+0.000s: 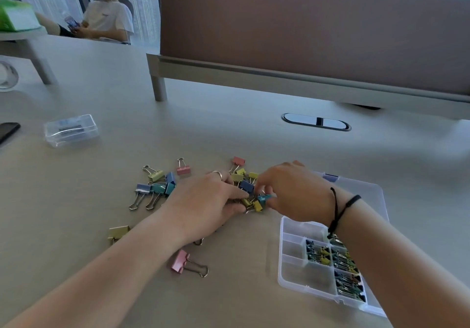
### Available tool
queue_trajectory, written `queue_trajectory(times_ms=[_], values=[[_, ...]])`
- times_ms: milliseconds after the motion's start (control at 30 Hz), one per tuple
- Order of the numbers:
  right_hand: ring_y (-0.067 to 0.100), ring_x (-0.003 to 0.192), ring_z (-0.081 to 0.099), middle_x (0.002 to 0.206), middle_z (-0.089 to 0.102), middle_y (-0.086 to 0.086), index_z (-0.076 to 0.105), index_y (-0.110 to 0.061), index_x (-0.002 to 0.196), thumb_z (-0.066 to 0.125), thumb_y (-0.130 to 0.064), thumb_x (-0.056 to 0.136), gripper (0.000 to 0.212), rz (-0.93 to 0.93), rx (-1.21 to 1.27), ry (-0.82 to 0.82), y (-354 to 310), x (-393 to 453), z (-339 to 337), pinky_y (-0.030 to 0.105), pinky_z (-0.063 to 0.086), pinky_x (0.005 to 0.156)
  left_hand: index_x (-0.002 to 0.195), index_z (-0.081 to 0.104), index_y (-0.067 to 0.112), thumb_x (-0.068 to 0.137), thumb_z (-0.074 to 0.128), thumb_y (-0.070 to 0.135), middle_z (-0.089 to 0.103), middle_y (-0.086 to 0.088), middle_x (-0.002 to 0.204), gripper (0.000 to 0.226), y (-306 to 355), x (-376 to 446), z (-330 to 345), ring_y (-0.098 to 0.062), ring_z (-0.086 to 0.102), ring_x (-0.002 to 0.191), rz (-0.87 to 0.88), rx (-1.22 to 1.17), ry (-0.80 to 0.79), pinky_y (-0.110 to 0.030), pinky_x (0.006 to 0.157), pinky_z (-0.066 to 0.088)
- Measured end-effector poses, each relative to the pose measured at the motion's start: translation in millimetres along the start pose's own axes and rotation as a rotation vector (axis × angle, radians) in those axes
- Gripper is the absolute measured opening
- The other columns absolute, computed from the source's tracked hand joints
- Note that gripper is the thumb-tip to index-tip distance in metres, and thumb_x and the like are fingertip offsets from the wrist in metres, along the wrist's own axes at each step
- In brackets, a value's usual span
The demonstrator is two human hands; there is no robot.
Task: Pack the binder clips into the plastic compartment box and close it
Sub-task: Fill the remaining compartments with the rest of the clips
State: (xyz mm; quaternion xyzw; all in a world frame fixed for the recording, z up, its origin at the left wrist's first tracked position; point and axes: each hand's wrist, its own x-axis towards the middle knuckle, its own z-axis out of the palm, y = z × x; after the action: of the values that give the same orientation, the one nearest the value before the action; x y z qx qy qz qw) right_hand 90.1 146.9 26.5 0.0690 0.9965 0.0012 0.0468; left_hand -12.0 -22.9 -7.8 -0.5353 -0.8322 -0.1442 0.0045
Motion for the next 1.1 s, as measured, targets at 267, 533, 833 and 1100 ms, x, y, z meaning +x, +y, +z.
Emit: queue_trajectory(times_ms=[267, 533, 833, 1100], values=[[0.004, 0.089, 0.054, 0.095, 0.063, -0.017, 0.067, -0.036, 0.107, 0.062, -0.037, 0.088, 0.019, -0.042, 0.170, -0.019, -4, -11, 2, 0.029, 0.042, 0.092, 0.114, 0.070, 0.046, 0.069, 0.038, 0.090, 0.051, 0.018, 0.102, 0.071, -1, -6, -9, -0.008, 0.041, 0.102, 0.058, 0.064, -0.013, -0.034, 0.092, 0.042], [0.003, 0.087, 0.054, 0.089, 0.062, -0.018, 0.066, -0.037, 0.105, 0.063, -0.051, 0.086, 0.023, -0.058, 0.218, 0.000, -8, -19, 6, 0.028, 0.035, 0.095, 0.111, 0.067, 0.031, 0.090, 0.049, 0.066, 0.054, 0.008, 0.098, 0.044, 19, -11, -12, -0.016, 0.058, 0.093, 0.012, 0.116, -0.158, -0.032, 0.072, 0.049], [0.000, 0.094, 0.052, 0.094, 0.063, -0.021, 0.066, -0.037, 0.104, 0.065, -0.053, 0.082, 0.027, -0.022, 0.177, -0.042, 0, -18, 0, 0.034, 0.028, 0.106, 0.114, 0.070, 0.032, 0.097, 0.054, 0.044, 0.059, 0.007, 0.106, 0.026, 13, -11, -17, -0.012, 0.058, 0.097, 0.080, -0.021, -0.214, -0.031, 0.085, 0.047], [0.001, 0.101, 0.050, 0.106, 0.056, -0.019, 0.064, -0.039, 0.110, 0.065, -0.063, 0.077, 0.041, -0.068, 0.121, 0.007, -14, -19, -2, 0.032, 0.027, 0.104, 0.107, 0.071, 0.031, 0.083, 0.076, 0.038, 0.059, 0.014, 0.098, 0.026, -3, -13, -29, 0.000, 0.059, 0.085, 0.008, -0.244, -0.244, -0.019, 0.078, 0.048]])
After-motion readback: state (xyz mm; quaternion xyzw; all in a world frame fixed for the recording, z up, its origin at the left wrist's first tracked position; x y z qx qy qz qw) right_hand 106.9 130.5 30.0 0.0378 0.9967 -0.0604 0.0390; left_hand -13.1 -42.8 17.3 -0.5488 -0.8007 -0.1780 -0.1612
